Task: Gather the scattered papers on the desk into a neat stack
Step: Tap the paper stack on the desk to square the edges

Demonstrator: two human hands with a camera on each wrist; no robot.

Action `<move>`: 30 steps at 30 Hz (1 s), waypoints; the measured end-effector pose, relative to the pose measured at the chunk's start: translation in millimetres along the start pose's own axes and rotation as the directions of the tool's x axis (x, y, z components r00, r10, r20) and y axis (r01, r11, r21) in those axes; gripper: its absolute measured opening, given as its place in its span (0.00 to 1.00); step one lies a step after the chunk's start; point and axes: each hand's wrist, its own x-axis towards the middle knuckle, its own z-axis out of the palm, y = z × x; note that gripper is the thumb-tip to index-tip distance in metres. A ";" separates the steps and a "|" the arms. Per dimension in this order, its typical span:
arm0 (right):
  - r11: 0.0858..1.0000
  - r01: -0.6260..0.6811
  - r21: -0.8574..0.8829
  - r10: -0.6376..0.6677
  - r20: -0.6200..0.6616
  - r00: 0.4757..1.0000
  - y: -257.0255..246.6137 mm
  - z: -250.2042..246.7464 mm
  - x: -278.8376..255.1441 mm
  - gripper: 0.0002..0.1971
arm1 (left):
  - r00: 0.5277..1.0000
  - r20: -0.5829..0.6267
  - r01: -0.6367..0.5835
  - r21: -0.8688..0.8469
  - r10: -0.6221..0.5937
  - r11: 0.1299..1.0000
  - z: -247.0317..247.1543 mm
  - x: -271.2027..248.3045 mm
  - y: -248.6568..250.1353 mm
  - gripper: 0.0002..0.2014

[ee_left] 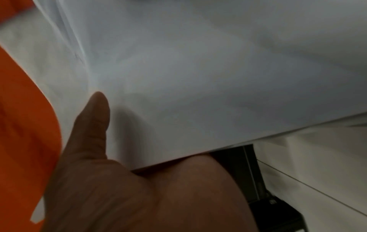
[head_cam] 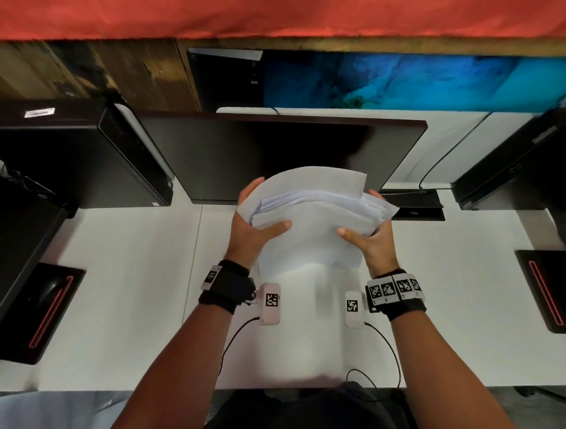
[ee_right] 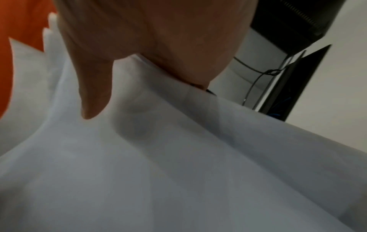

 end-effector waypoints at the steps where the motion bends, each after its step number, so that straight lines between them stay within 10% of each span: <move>1: 1.000 -0.008 0.008 0.008 -0.022 1.000 2.4 -1.7 0.0 0.46 | 1.000 -0.020 0.013 -0.021 -0.014 1.000 -1.8 2.5 -2.8 0.38; 12: 0.995 -0.095 0.001 0.095 0.061 0.994 14.7 4.7 -7.9 0.30 | 0.971 -0.008 0.235 -0.098 -0.237 0.967 -3.4 -1.8 -36.5 0.29; 20: 0.972 -0.229 -0.049 0.230 0.026 0.973 50.4 -3.2 -3.8 0.44 | 0.961 -0.032 0.273 -0.068 -0.276 0.960 0.2 -4.1 -50.8 0.26; 27: 0.934 -0.277 -0.224 0.284 -0.004 0.959 57.4 -12.1 -4.1 0.23 | 0.973 -0.023 0.226 -0.061 -0.228 0.972 -2.9 -3.4 -44.3 0.26; 30: 0.947 -0.218 -0.236 0.210 -0.062 0.976 47.0 -12.4 -4.6 0.33 | 0.992 -0.012 0.126 -0.030 -0.126 0.992 -2.8 0.1 -32.1 0.32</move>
